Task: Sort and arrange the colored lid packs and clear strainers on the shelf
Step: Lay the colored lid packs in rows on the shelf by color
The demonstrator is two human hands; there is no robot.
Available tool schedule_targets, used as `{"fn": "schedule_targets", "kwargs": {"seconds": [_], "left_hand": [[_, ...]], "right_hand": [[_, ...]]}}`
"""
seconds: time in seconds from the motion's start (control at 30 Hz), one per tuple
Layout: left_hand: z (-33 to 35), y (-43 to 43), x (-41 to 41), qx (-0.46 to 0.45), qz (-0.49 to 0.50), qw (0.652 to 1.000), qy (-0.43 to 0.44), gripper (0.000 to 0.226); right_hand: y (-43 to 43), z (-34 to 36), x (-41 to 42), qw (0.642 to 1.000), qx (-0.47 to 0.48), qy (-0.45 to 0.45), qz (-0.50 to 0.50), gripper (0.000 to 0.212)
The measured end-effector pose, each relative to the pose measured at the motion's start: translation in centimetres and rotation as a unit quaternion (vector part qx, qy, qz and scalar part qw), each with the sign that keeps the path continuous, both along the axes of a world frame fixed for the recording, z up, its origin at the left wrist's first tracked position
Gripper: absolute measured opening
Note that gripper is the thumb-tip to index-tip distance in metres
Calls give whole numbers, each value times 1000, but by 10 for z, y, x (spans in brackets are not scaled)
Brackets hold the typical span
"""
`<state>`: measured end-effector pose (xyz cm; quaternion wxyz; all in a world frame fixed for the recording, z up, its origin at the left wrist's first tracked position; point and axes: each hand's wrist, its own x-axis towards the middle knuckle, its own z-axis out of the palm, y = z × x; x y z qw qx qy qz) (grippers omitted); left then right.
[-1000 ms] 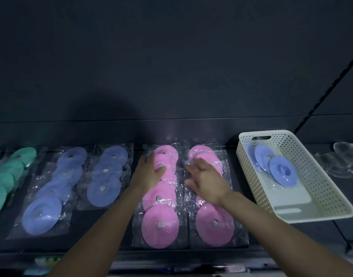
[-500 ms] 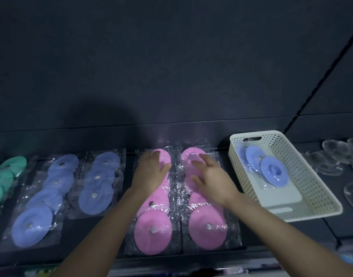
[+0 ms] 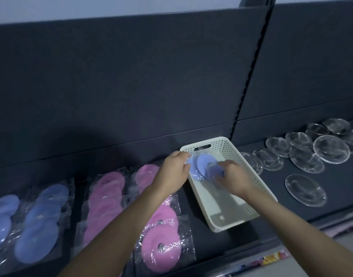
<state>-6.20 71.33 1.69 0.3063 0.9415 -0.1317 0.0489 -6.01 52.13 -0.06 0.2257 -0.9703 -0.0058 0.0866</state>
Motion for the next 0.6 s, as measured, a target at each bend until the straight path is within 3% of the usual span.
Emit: {"fn": "schedule_targets", "kwargs": {"seconds": [0.13, 0.3, 0.43, 0.5, 0.6], "left_hand": [[-9, -38, 28, 77, -36, 993, 83, 31], [-27, -61, 56, 176, -8, 972, 156, 30], [-31, -78, 65, 205, 23, 965, 160, 36], [-34, -82, 66, 181, 49, 968, 167, 44], [-34, -80, 70, 50, 104, 972, 204, 38]], "right_hand": [[-7, -8, 3, 999, 2, 43, 30, 15], [-18, -27, 9, 995, -4, 87, 41, 47], [-20, -21, 7, 994, -44, 63, 71, 28], [-22, -21, 8, 995, -31, 51, 80, 18], [-27, -16, 8, 996, 4, 40, 77, 23]]}}
